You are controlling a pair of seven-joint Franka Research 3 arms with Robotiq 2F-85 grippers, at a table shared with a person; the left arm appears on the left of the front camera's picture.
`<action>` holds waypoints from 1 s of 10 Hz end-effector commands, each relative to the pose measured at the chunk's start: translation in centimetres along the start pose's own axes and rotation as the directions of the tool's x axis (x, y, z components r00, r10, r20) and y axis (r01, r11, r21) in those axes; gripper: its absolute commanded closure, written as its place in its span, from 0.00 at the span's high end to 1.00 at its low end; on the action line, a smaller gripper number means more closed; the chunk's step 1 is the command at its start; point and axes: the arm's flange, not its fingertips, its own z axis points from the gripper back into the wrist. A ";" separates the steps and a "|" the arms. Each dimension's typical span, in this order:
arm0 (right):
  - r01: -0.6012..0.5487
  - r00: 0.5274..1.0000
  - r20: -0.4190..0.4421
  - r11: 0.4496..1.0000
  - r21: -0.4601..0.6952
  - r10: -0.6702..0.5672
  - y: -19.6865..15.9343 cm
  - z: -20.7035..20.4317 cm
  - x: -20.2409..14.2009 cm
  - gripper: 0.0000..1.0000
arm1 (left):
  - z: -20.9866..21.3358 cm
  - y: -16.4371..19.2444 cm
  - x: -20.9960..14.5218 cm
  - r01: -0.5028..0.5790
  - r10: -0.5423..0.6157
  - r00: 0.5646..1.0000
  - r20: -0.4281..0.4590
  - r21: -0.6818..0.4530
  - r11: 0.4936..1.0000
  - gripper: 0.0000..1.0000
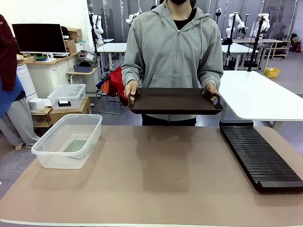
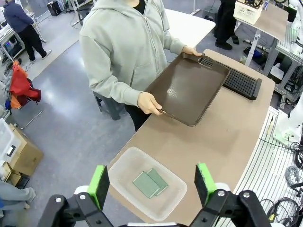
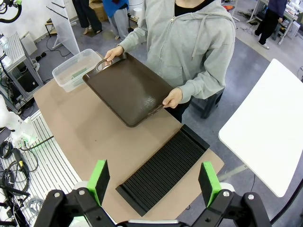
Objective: Sort PCBs into racks and boxes based on the side picked up.
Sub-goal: If the short side of the Blank PCB is picked up, insert it into the PCB Rack ; if the long side is picked up, place it in the Organizing box.
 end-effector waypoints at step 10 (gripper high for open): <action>-0.005 1.000 0.008 1.000 0.020 0.005 0.3 -0.1 -0.2 1.00 | 0.1 0.0 -0.1 -0.002 0.002 1.000 0.002 -0.001 1.000 0.96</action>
